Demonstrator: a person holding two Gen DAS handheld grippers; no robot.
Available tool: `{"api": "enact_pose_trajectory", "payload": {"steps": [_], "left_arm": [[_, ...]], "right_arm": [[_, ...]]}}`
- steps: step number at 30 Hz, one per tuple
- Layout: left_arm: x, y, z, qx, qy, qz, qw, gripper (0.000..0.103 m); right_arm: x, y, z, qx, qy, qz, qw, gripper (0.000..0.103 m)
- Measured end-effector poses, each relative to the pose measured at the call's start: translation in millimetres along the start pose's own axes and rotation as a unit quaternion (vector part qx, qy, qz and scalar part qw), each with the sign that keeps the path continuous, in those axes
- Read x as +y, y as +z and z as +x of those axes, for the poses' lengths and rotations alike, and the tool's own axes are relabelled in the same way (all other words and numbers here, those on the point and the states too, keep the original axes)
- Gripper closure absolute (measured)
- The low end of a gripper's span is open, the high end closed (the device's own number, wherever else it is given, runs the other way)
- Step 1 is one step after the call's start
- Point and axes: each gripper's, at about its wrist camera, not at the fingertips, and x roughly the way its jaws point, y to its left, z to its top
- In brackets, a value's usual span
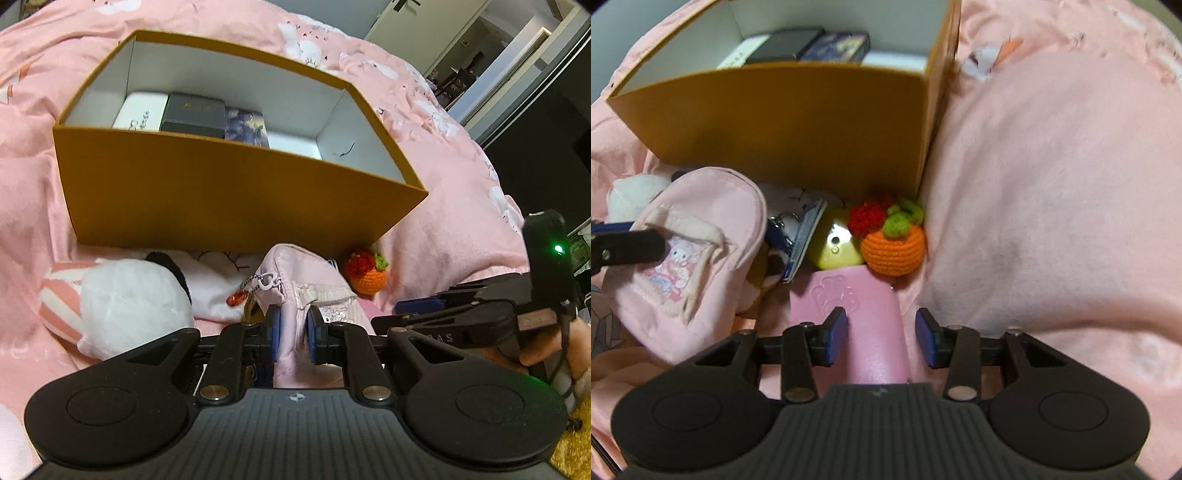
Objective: Organize objects
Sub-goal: 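Lift the pink backpack with the left gripper while the right gripper grasps the pink wallet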
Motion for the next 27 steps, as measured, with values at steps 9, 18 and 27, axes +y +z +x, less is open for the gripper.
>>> {"api": "enact_pose_trajectory", "payload": {"steps": [9,18,27], "left_arm": [[2,1,7,0.015,-0.003,-0.006,0.9999,0.086],[2,1,9,0.017,0.000,-0.008,0.9998,0.086],[2,1,10,0.020,0.003,-0.008,0.9998,0.085]], "right_arm": [[-21,1,17,0.030,0.062,0.036,0.997,0.053],[-29,-12,5,0.016,0.075,0.055,0.996,0.067],[-35,-30,-26,-0.019,0.123,0.081,0.989,0.083]]}}
